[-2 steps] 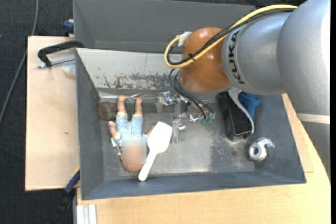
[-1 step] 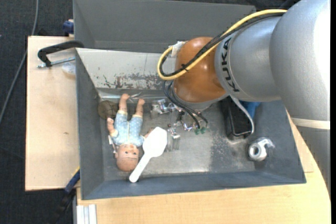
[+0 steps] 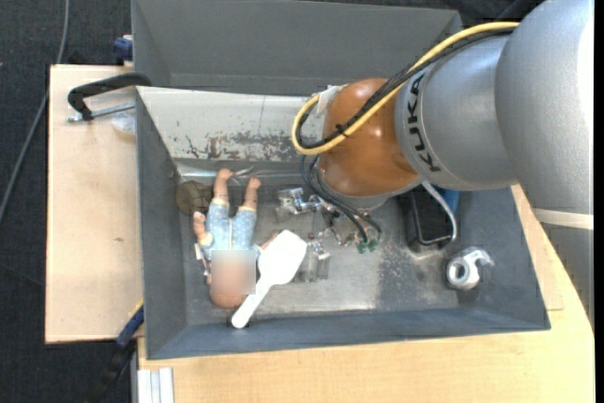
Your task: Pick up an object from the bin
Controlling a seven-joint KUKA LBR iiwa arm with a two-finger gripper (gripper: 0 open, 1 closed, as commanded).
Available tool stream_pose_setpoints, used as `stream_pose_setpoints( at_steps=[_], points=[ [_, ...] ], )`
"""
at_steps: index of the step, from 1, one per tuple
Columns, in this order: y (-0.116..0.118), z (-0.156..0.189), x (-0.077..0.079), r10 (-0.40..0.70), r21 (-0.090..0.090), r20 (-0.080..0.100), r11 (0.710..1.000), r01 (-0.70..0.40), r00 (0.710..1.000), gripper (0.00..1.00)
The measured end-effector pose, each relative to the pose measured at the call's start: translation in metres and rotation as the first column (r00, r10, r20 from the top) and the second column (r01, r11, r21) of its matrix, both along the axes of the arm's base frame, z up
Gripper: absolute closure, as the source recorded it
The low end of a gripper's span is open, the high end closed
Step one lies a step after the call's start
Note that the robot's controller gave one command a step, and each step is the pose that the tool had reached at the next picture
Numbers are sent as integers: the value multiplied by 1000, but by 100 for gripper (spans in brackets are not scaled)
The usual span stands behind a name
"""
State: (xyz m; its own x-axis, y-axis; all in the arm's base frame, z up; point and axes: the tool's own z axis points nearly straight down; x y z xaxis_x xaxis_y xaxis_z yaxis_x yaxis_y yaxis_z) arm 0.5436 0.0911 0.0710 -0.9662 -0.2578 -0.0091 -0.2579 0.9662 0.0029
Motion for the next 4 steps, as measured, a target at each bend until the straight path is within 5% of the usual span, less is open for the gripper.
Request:
stream_pose_setpoints(
  at_steps=[1,2,3,4],
  points=[
    [5,0,-8,170,-4,0,985,-170,985,0],
    [11,0,-14,443,-4,2,897,-443,897,0],
    [42,0,-34,583,-7,2,813,-583,813,100],
    [42,0,-34,583,-7,2,813,-583,813,100]
  ],
)
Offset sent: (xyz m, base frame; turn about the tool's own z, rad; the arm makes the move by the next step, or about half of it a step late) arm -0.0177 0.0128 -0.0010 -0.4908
